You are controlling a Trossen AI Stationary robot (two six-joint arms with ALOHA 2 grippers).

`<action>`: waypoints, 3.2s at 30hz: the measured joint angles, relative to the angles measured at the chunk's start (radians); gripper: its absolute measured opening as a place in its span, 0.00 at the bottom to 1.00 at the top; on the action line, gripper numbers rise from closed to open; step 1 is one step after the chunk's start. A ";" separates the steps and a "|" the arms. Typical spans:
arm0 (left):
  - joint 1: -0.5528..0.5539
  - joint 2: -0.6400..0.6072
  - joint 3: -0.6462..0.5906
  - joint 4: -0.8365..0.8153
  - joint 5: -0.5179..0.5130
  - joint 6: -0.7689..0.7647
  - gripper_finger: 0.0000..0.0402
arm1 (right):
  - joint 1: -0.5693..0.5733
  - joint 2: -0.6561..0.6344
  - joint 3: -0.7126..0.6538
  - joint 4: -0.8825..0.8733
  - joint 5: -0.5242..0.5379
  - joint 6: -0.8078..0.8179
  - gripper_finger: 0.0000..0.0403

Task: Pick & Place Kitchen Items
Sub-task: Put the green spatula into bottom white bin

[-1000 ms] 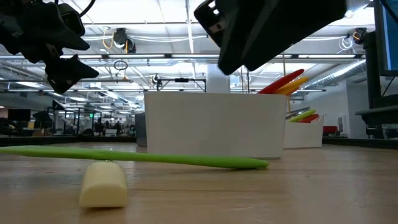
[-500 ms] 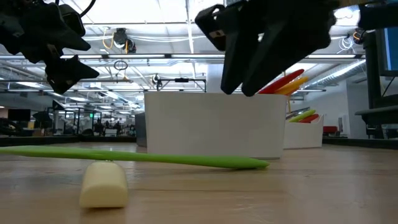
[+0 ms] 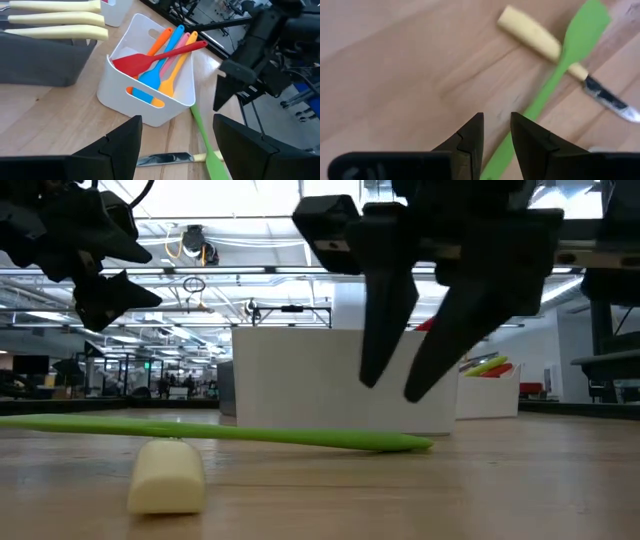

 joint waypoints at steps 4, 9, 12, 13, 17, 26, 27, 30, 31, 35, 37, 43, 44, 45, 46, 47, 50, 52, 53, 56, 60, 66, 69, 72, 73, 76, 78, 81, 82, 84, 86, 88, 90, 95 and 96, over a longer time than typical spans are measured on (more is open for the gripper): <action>0.000 0.000 0.000 -0.001 0.000 -0.001 0.62 | -0.001 0.009 0.035 0.005 -0.001 0.008 0.22; 0.001 0.000 0.000 -0.001 0.000 -0.001 0.62 | -0.016 0.009 0.040 -0.001 -0.004 0.037 0.22; 0.001 0.000 0.000 -0.001 0.000 -0.001 0.62 | -0.025 0.009 0.040 -0.005 -0.003 0.052 0.22; 0.001 0.000 0.000 -0.001 0.000 -0.001 0.62 | -0.027 0.009 0.040 -0.005 -0.004 0.052 0.22; 0.001 0.000 0.000 -0.001 0.000 -0.001 0.62 | -0.029 0.009 0.040 0.000 -0.004 0.051 0.22; 0.001 0.000 0.000 -0.017 0.000 -0.008 0.62 | -0.020 0.009 0.054 0.102 -0.015 0.002 0.22; 0.001 0.000 0.000 -0.021 -0.001 -0.013 0.62 | -0.022 0.009 0.056 0.107 -0.037 0.000 0.22; 0.001 0.000 0.000 -0.025 -0.001 -0.015 0.62 | -0.036 0.029 0.058 0.118 -0.083 0.000 0.22; 0.001 0.000 0.000 -0.024 -0.001 -0.015 0.62 | -0.039 0.040 0.058 0.121 -0.080 -0.001 0.22; 0.002 0.000 0.000 -0.025 -0.001 -0.017 0.62 | -0.048 0.053 0.055 0.116 -0.075 -0.019 0.22; 0.002 0.000 0.000 -0.024 -0.001 -0.017 0.62 | -0.059 0.065 0.066 0.130 -0.058 -0.013 0.22; 0.002 0.000 0.000 -0.025 0.000 -0.020 0.62 | -0.069 0.077 0.086 0.112 -0.055 0.006 0.22; 0.002 0.000 0.000 -0.024 0.000 -0.020 0.62 | -0.071 0.078 0.086 0.112 -0.057 0.016 0.22; 0.002 0.000 0.000 -0.025 0.000 -0.020 0.62 | -0.071 0.082 0.085 0.106 -0.058 0.030 0.22; 0.002 0.000 0.000 -0.025 0.000 -0.019 0.62 | -0.071 0.087 0.084 0.100 -0.064 0.040 0.22; 0.002 0.000 0.000 -0.024 0.000 -0.019 0.62 | -0.072 0.089 0.082 0.095 -0.075 0.043 0.22; 0.002 0.000 0.000 -0.025 0.000 -0.018 0.62 | -0.075 0.089 0.083 0.105 -0.080 0.046 0.22; 0.002 0.000 0.000 -0.025 0.000 -0.019 0.62 | -0.080 0.090 0.085 0.114 -0.081 0.057 0.22; 0.002 0.000 0.000 -0.025 0.000 -0.019 0.62 | -0.080 0.092 0.085 0.109 -0.081 0.064 0.22; 0.002 0.000 0.000 -0.025 0.000 -0.019 0.62 | -0.087 0.096 0.083 0.107 -0.083 0.064 0.22; 0.002 0.000 0.000 -0.025 0.000 -0.016 0.62 | -0.098 0.095 0.083 0.112 -0.084 0.066 0.22; 0.002 0.000 0.000 -0.025 0.000 -0.010 0.62 | -0.105 0.118 0.085 0.120 -0.112 0.131 0.22; 0.002 0.000 0.000 -0.029 0.000 -0.009 0.62 | -0.104 0.130 0.084 0.125 -0.139 0.153 0.22; 0.002 0.000 0.000 -0.032 0.000 -0.008 0.62 | -0.103 0.140 0.085 0.135 -0.127 0.173 0.22; 0.002 0.000 0.000 -0.032 0.000 -0.007 0.62 | -0.103 0.138 0.086 0.132 -0.135 0.190 0.22; 0.002 0.000 0.000 -0.032 0.000 -0.004 0.62 | -0.103 0.139 0.086 0.132 -0.132 0.199 0.22; 0.002 0.000 0.000 -0.032 0.000 -0.003 0.62 | -0.103 0.139 0.086 0.130 -0.127 0.199 0.22; 0.002 0.000 0.000 -0.032 0.000 -0.004 0.62 | -0.103 0.140 0.085 0.130 -0.102 0.195 0.22; 0.002 0.000 0.000 -0.032 0.000 -0.004 0.62 | -0.103 0.140 0.085 0.133 -0.101 0.195 0.22; 0.002 0.000 0.000 -0.031 0.000 -0.007 0.62 | -0.103 0.136 0.084 0.146 -0.096 0.204 0.22; 0.002 0.000 0.000 -0.031 0.000 -0.007 0.62 | -0.099 0.136 0.083 0.154 -0.082 0.207 0.22; 0.002 0.000 0.000 -0.031 0.000 -0.008 0.62 | -0.098 0.136 0.083 0.151 -0.079 0.216 0.22; 0.002 0.000 0.000 -0.031 0.000 -0.007 0.62 | -0.098 0.134 0.083 0.141 -0.080 0.250 0.22; 0.002 0.000 0.000 -0.031 0.000 -0.006 0.62 | -0.098 0.132 0.084 0.130 -0.101 0.278 0.22; 0.002 0.000 0.000 -0.031 0.000 -0.006 0.62 | -0.098 0.132 0.084 0.130 -0.101 0.278 0.22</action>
